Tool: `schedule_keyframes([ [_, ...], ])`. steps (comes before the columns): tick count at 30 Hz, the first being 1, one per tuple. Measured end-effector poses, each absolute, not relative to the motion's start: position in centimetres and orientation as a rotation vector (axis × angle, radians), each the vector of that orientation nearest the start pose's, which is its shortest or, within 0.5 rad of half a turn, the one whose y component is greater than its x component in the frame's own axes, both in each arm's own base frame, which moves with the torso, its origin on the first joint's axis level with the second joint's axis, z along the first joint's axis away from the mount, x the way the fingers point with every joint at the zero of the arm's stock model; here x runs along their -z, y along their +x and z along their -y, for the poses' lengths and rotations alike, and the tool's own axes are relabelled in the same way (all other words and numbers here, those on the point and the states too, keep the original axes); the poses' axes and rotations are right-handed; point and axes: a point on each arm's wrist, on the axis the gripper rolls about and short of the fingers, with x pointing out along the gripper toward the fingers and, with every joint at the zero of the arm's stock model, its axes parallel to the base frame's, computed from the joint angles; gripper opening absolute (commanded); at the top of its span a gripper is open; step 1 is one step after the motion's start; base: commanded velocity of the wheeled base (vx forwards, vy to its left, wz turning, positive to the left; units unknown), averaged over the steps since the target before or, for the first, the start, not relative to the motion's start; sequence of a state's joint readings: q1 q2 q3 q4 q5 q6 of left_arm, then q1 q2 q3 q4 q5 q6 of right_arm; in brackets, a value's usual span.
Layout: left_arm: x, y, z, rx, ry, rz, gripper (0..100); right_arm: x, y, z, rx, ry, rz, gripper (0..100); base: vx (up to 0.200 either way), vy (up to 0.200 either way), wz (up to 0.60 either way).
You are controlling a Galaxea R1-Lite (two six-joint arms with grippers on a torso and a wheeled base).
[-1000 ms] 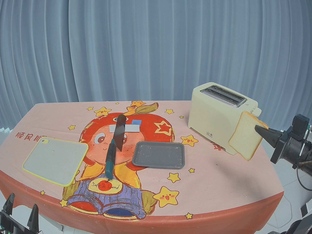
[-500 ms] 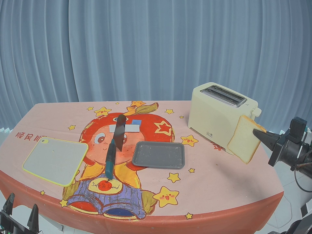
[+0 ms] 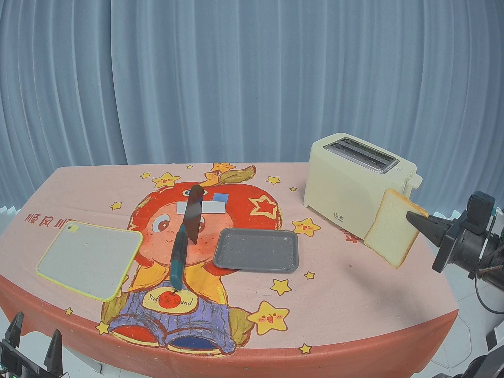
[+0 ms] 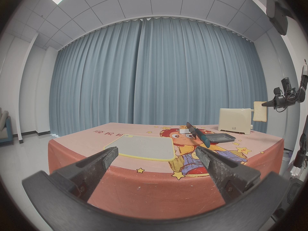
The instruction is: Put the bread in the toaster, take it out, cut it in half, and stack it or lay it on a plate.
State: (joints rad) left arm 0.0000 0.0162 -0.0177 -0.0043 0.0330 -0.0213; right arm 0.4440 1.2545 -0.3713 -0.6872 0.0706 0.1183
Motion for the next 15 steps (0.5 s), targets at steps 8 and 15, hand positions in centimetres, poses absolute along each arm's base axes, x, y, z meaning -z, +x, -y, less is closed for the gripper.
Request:
schedule_keyframes([
  [8, -8.1, -2.3, -0.1, -0.033, -0.021, 0.006, 100, -17.6, 15.2, -7.4, -0.500, 0.059, -0.217, 0, 0.000, 0.000, 0.00],
  [15, -8.1, -2.3, -0.1, -0.032, -0.020, 0.006, 100, -18.0, 14.4, -7.0, -0.499, 0.051, -0.180, 0, 0.000, 0.000, 0.00],
])
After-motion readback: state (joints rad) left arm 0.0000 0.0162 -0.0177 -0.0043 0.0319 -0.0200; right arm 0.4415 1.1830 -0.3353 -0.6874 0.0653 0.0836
